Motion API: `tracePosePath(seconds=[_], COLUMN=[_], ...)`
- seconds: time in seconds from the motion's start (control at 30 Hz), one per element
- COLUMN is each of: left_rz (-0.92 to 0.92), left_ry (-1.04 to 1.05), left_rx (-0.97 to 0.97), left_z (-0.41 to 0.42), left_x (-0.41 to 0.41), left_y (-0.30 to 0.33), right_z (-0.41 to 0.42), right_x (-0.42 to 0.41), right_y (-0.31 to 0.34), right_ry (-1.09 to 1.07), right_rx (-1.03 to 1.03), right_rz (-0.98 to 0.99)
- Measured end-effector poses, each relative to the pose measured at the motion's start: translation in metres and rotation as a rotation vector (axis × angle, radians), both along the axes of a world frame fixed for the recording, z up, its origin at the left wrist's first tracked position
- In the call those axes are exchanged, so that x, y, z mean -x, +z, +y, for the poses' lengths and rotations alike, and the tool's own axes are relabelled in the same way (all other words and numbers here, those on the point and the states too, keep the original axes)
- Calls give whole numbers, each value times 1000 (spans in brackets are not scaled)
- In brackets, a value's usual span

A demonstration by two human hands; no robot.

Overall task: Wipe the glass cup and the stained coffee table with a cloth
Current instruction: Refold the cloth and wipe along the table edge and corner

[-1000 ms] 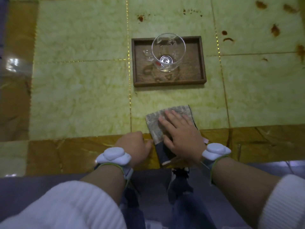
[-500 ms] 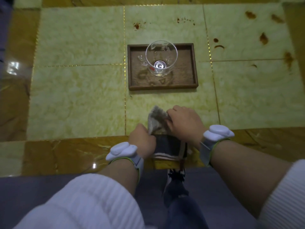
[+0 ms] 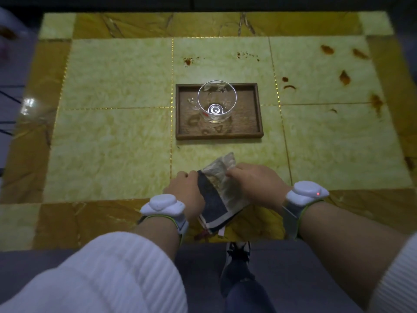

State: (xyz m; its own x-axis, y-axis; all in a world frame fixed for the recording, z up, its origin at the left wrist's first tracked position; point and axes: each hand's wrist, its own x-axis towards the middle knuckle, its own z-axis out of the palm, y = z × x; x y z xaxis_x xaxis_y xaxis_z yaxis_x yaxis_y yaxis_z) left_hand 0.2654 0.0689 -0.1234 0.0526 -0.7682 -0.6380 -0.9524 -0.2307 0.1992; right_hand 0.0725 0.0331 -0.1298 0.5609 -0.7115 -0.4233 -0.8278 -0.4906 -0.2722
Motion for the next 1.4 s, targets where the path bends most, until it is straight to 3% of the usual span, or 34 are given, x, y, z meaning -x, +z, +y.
tracePosePath(seconds=[0.1, 0.2, 0.4, 0.47, 0.53, 0.67, 0.77, 0.83, 0.9, 0.97, 1.03, 1.13, 1.27, 1.4], left_rz=[-11, 91, 347, 360, 333, 452, 609, 813, 1150, 1419, 1463, 1363, 1157, 1071], left_ry=[-152, -201, -160, -112, -78, 416, 811, 1085, 1378, 1542, 1530, 1350, 1094, 1014], left_rx=[-50, -101, -263, -246, -104, 41, 86, 28, -94, -115, -121, -248, -345, -383], left_z=[4, 6, 9, 8, 5, -8, -23, -30, -34, -34, -31, -24, -15, -11], left_x=[-3, -5, -2, -3, -6, -14, -21, -26, -32, -39, -41, -31, -15, -9], left_y=[-10, -15, 0, 6, 9, 23, 38, 43, 46, 44, 38, 33, 31, 30], right_z=[-7, -11, -20, -24, -27, -28, -29, -29, -28, -28, -26, -25, -21, -21], right_x=[5, 7, 1, -7, -13, -13, -14, -15, -14, -14, -14, -19, -23, -15], right_y=[0, 3, 6, 8, 12, 15, 24, 29, 32, 35, 38, 39, 40, 46], right_ry=[48, 9, -4, -113, -304, -695, -914, -1042, -1154, -1254, -1383, -1517, -1545, -1594], right_rx=[-87, -2, 160, 69, -47, -152, -365, -548, -772, -962, -1093, -1167, -1204, -1196], right_rz=[8, 24, -188, -244, -320, -452, -582, -604, -683, -812, -901, -1030, -1189, -1341])
